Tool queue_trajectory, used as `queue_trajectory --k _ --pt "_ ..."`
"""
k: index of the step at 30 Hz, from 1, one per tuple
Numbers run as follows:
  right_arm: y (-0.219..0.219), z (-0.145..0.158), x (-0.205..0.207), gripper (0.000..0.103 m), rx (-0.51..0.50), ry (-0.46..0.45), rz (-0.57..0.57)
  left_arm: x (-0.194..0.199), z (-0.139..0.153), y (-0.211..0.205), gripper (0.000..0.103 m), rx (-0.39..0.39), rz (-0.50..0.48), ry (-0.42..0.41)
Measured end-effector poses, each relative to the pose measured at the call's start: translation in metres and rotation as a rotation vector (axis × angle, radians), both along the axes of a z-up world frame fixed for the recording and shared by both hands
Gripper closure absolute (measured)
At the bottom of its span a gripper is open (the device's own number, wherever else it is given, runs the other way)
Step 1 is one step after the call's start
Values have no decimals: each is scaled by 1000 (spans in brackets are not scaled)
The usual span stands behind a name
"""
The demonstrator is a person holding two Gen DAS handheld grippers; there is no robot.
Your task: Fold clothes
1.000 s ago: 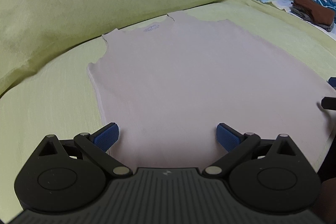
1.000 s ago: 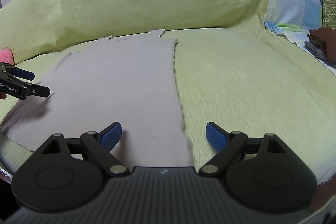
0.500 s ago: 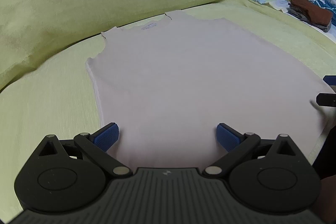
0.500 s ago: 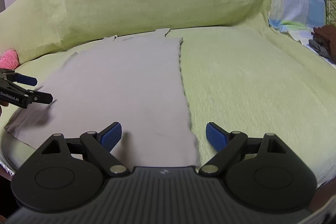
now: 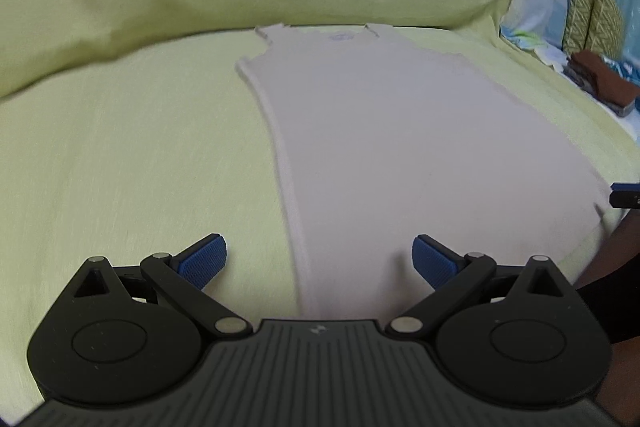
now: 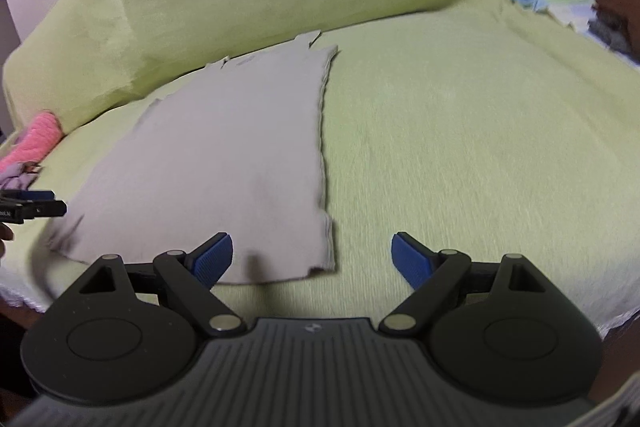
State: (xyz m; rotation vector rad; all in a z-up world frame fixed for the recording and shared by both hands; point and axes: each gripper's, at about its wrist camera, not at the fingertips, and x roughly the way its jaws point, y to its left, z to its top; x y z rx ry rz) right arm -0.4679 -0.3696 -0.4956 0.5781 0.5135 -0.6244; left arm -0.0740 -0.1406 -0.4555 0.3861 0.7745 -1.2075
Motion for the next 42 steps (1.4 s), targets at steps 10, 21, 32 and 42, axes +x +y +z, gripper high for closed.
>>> queue_trajectory --k 10,21,32,42 --pt "7 34 4 22 -312 176 217 -2 15 23 3 10 -238 -271" --pt "22 22 12 28 -502 421 352 -5 5 27 3 46 -304 -316" --pt "22 42 19 27 -424 322 273 -22 23 16 3 30 -199 -297" --pt "50 70 22 2 -295 228 115 -66 38 25 1 35 -19 -177"
